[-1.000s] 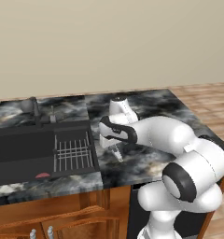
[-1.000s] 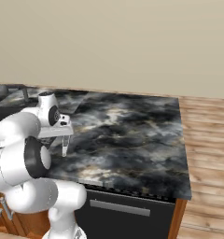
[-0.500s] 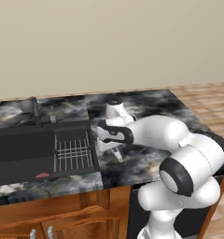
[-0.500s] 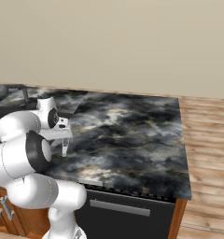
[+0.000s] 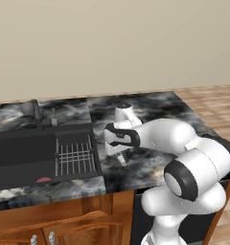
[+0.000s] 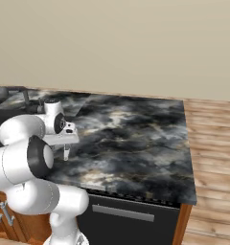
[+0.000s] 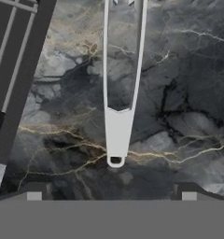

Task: Pick up the tongs from the counter and place them near the plate next to the oven.

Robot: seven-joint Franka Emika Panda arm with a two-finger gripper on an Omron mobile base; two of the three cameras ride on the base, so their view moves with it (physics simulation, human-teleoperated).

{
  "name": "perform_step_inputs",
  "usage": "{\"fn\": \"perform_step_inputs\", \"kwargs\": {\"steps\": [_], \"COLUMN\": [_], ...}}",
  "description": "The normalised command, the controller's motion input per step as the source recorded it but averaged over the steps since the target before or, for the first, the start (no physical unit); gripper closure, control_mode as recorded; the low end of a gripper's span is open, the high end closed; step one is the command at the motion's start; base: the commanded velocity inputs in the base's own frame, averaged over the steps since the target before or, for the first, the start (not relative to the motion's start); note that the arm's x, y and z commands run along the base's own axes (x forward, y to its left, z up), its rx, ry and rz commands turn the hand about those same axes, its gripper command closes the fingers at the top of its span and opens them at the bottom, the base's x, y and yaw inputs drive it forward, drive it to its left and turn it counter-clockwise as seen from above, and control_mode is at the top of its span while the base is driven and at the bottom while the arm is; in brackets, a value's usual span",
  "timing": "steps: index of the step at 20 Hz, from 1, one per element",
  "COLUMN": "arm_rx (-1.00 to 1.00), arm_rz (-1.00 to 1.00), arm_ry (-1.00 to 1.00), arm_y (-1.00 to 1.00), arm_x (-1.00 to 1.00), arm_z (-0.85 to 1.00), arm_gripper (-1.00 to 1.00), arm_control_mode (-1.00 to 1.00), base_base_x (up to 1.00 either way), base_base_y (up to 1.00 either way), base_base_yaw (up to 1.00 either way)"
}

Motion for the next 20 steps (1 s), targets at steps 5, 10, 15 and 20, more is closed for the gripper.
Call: {"fn": "perform_step_inputs", "kwargs": {"steps": [5,10,15,20], "arm_rx": [0.01,0.01,0.0,0.0], "arm_rz": [0.0,0.0,0.0,0.0], "arm_ry": [0.0,0.01,0.04,0.01], "arm_y": [-0.1,0.02,0.06,0.02], "arm_x": [0.18,0.3,0.3,0.16], "arm_z": [-0.13,-0.04,-0.03,-0.05], "arm_gripper": [-1.0,-1.0,-1.0,-1.0], "arm_control_mode": [-1.0,-1.0,-1.0,-1.0], "base_base_x": [0.0,0.0,0.0,0.0], "base_base_y": [0.0,0.0,0.0,0.0], "base_base_yaw": [0.0,0.0,0.0,0.0]}}
